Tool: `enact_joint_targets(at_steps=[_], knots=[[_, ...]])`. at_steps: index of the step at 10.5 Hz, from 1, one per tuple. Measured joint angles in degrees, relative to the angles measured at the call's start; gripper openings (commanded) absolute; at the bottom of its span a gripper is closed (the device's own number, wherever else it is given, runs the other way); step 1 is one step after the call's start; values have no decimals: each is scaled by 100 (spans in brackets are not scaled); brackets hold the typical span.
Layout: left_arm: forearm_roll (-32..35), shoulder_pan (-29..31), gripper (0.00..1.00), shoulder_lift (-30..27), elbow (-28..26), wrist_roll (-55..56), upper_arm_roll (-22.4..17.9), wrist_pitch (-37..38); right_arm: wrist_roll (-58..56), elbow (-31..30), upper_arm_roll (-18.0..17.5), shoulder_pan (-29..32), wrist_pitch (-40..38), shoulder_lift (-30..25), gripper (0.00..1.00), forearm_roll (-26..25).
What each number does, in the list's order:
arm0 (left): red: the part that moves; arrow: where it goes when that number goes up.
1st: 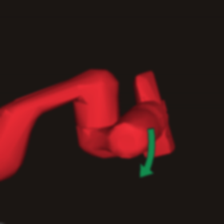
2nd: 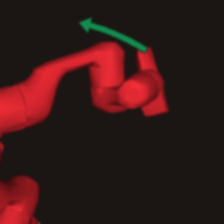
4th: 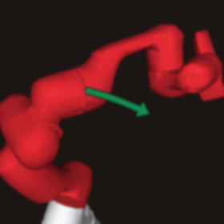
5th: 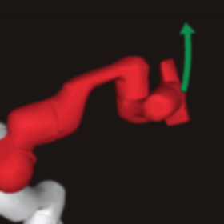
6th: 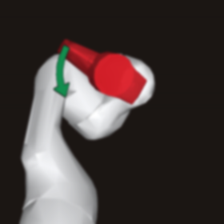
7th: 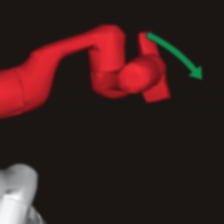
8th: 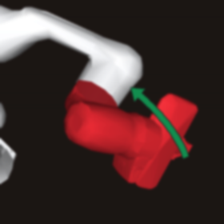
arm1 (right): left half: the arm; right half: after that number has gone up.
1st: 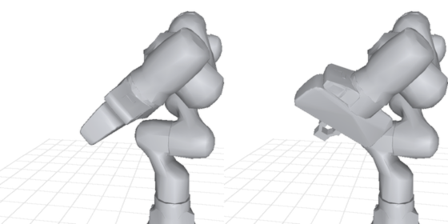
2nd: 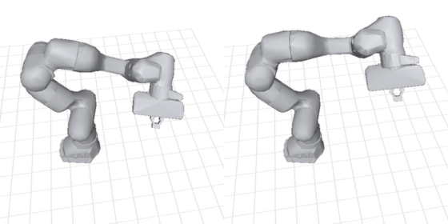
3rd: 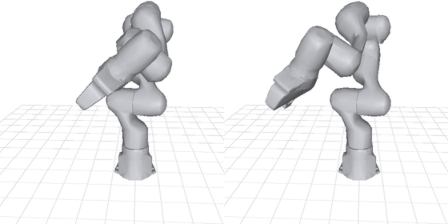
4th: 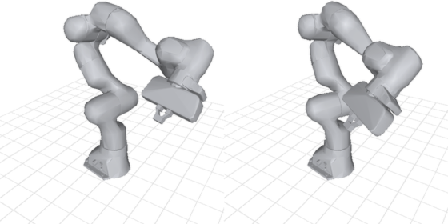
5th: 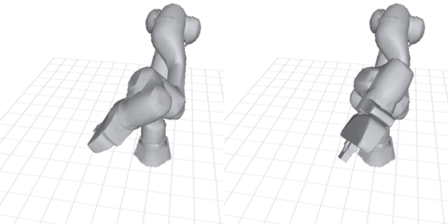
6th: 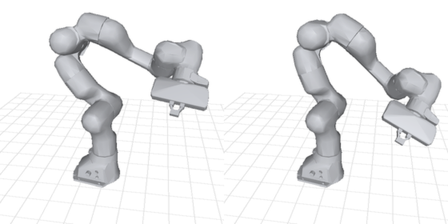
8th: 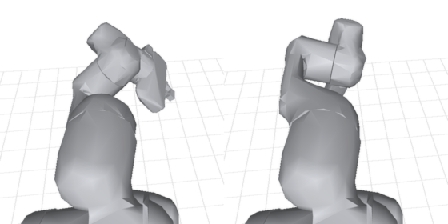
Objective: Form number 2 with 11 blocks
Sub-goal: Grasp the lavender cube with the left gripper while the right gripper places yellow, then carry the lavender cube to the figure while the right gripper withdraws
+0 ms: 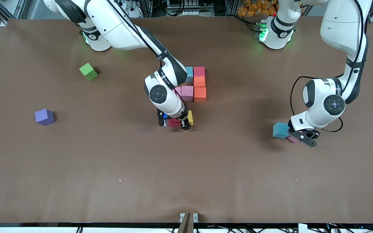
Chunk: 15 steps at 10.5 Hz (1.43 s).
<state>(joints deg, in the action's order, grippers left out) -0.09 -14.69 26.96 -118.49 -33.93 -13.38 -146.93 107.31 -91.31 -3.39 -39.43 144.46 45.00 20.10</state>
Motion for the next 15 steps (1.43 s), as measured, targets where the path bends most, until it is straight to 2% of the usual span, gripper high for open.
enact_joint_targets(at_steps=[2, 4, 7, 9, 12, 15], knots=[[-16, -47, 25, -191, 76, 0, 3, 327, 0, 33, 5, -55, 2, -6, 100, -2], [-29, -46, 24, -571, 321, 0, 2, 1155, 1, 89, 6, -114, -78, -33, 100, -2], [-33, -102, 24, -945, 1198, -8, 17, 2574, 2, 134, 6, -203, -423, -196, 100, -2], [-33, -240, 24, -942, 1391, -66, 88, 2705, 2, 145, 31, -209, -654, -324, 100, -2], [-37, -298, 25, -758, 1504, -154, 678, 2665, -21, 182, 182, -132, -736, -474, 100, -212], [-36, -409, 24, -533, 1536, -214, 1031, 2472, -638, 353, 258, 422, -1252, -629, 100, -469]])
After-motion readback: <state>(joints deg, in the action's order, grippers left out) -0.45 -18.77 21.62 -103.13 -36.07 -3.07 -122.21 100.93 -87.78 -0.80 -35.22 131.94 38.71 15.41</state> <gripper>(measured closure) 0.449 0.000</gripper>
